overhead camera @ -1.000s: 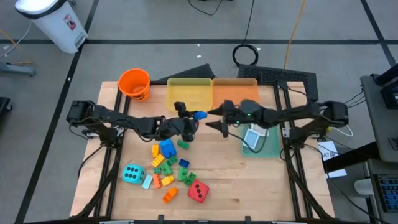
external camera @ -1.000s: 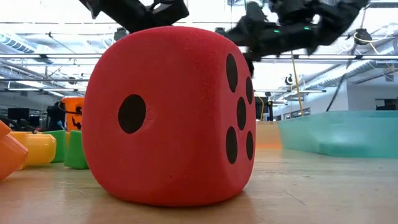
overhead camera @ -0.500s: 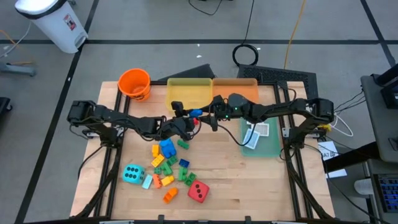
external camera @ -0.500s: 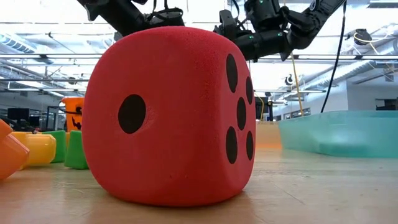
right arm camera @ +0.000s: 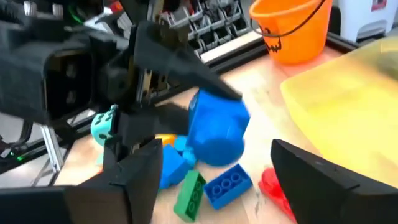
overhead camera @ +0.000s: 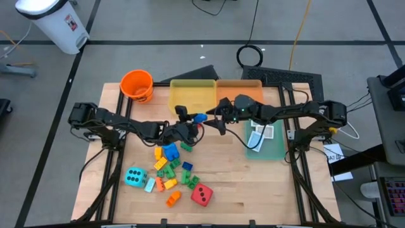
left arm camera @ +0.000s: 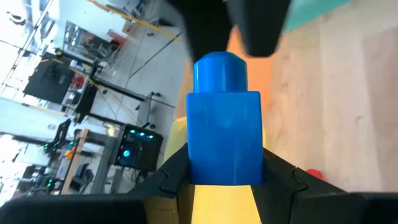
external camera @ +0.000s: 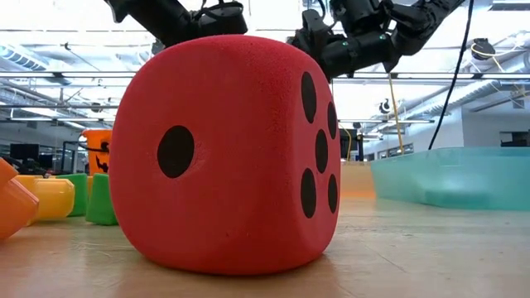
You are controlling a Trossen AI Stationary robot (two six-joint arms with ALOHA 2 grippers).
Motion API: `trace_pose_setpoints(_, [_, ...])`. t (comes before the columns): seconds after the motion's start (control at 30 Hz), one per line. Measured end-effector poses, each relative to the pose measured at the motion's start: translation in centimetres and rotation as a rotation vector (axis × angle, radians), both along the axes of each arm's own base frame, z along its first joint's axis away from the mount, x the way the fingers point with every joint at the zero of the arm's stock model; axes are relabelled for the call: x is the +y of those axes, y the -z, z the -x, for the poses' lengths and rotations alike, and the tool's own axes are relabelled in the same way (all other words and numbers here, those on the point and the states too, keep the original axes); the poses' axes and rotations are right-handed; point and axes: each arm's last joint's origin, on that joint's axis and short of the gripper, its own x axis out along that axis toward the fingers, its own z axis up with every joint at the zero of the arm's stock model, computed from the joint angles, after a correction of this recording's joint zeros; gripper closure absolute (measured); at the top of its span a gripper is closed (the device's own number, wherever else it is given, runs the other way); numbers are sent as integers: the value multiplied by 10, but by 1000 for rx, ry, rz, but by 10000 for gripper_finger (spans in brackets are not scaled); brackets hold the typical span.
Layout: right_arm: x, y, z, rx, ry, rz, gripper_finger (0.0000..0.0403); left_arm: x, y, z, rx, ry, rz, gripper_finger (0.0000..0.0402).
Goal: Pick & Place Toys
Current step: Put the blue game piece into the orange bin
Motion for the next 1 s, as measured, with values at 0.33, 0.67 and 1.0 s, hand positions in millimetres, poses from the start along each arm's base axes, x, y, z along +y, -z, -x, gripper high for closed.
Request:
trace_pose_setpoints(0.33, [-1, 1, -4, -41, 6, -10, 70, -5, -6, -4, -63, 49, 9, 277])
trace_pose_setpoints(0.67, [12, 1, -9, -69, -34, -9, 122, -7, -9, -6, -108, 111, 48, 277])
trace_pose_setpoints(1.0, [13, 3, -10, -55, -27, -42, 212, -6, -8, -7, -109, 125, 58, 277])
